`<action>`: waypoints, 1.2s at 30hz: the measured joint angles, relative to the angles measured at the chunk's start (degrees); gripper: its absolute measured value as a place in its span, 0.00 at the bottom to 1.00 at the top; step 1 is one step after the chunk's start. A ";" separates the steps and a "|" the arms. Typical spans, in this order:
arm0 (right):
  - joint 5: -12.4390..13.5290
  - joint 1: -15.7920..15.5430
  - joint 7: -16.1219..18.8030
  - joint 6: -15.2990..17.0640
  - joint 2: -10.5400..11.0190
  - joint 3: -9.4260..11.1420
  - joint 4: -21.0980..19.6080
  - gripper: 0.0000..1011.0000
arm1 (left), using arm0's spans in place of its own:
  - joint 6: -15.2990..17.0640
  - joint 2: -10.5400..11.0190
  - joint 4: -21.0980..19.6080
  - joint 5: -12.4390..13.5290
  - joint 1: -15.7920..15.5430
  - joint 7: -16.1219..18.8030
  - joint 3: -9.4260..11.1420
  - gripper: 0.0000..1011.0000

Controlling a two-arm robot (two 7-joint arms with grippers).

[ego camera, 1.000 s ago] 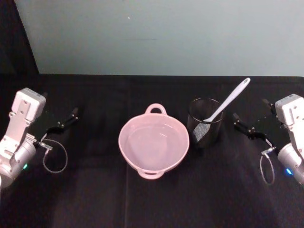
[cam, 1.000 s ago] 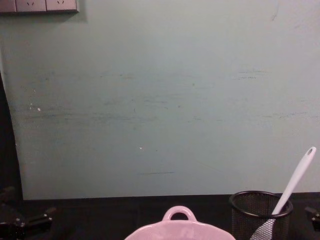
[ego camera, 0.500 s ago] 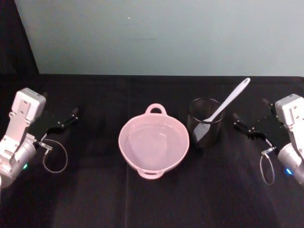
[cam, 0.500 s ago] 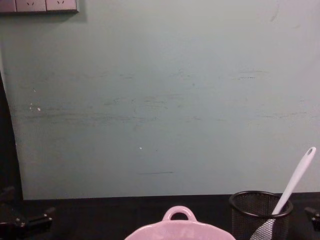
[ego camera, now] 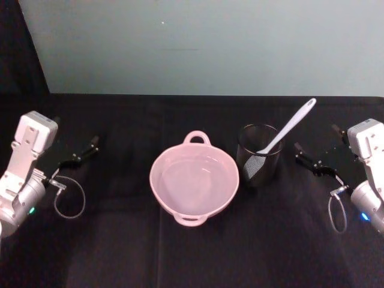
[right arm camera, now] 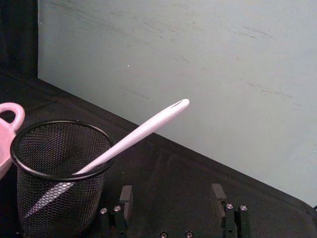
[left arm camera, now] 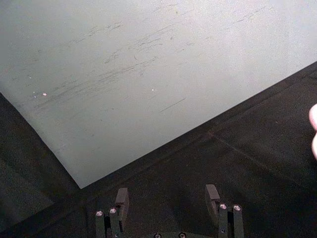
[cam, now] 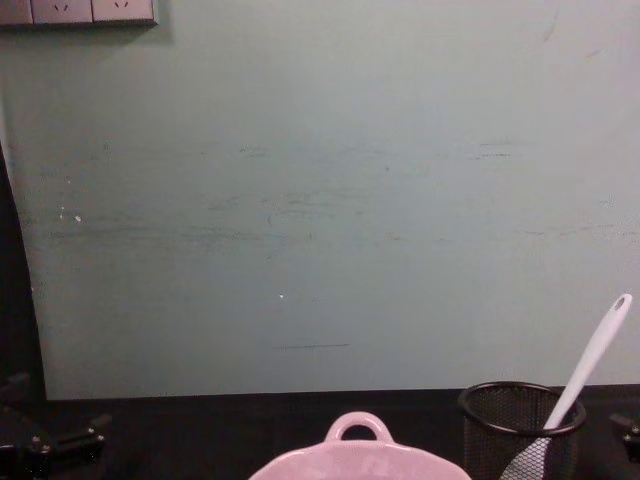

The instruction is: Use the one hand to pick up the spoon and stir the clear water in the bowl.

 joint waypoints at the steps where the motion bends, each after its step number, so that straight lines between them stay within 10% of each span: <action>1: 0.00 0.00 0.00 0.00 0.00 0.00 0.00 0.99 | 0.00 0.00 0.00 0.00 0.00 0.00 0.00 1.00; 17: 5.13 -5.51 2.63 -1.08 1.69 5.30 -6.05 0.99 | 0.00 0.00 0.00 0.00 0.00 0.00 0.00 1.00; 28: 28.43 -10.83 13.87 2.73 -2.40 13.70 -10.75 0.99 | 0.00 0.00 0.00 0.00 0.00 0.00 0.00 1.00; 36: 37.70 -10.60 16.56 7.55 -6.42 16.51 -10.49 0.99 | 0.00 0.00 0.00 0.00 0.00 0.00 0.00 1.00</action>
